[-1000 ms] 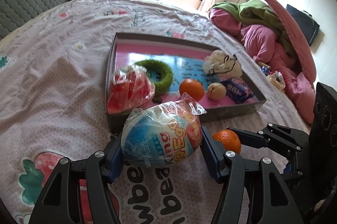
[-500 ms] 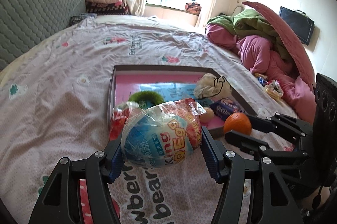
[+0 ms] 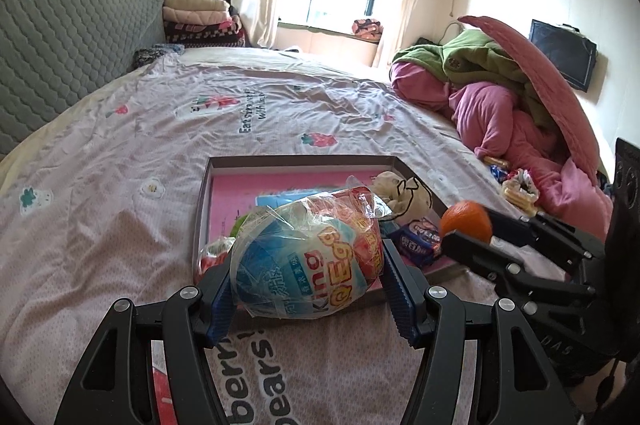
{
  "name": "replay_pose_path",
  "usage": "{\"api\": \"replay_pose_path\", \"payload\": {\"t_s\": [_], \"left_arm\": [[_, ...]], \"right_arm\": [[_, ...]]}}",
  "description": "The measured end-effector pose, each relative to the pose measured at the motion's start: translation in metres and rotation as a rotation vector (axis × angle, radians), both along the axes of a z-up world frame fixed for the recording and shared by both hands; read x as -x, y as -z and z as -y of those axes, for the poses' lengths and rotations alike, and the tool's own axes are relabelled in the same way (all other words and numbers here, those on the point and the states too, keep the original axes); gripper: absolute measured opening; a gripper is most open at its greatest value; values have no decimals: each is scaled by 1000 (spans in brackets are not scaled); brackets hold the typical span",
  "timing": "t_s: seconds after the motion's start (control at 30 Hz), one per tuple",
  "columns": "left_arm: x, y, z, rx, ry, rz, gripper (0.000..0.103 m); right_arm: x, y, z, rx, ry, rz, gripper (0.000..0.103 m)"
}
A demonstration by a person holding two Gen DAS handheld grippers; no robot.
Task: Organize objects
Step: 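Close the left gripper on the Kinder egg while the right grasps the orange, then carry the Kinder egg in the left gripper over the tray while the right carries the orange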
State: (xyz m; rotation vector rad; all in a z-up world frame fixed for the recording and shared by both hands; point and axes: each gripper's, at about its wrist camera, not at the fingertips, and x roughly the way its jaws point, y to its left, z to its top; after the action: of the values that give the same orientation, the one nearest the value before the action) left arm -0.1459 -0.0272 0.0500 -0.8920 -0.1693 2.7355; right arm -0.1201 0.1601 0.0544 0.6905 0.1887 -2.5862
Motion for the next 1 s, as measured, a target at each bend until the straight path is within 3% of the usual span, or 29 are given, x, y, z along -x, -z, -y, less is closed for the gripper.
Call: {"api": "replay_pose_path", "payload": {"t_s": [0.43,1.0], "left_arm": [[36,-4,1,18,-57,12,65],[63,42,-14,75,-71,80,65]], "right_arm": [[34,-14,-13,-1,27,-19,40],[63,37,-11,-54,21,146,40]]}}
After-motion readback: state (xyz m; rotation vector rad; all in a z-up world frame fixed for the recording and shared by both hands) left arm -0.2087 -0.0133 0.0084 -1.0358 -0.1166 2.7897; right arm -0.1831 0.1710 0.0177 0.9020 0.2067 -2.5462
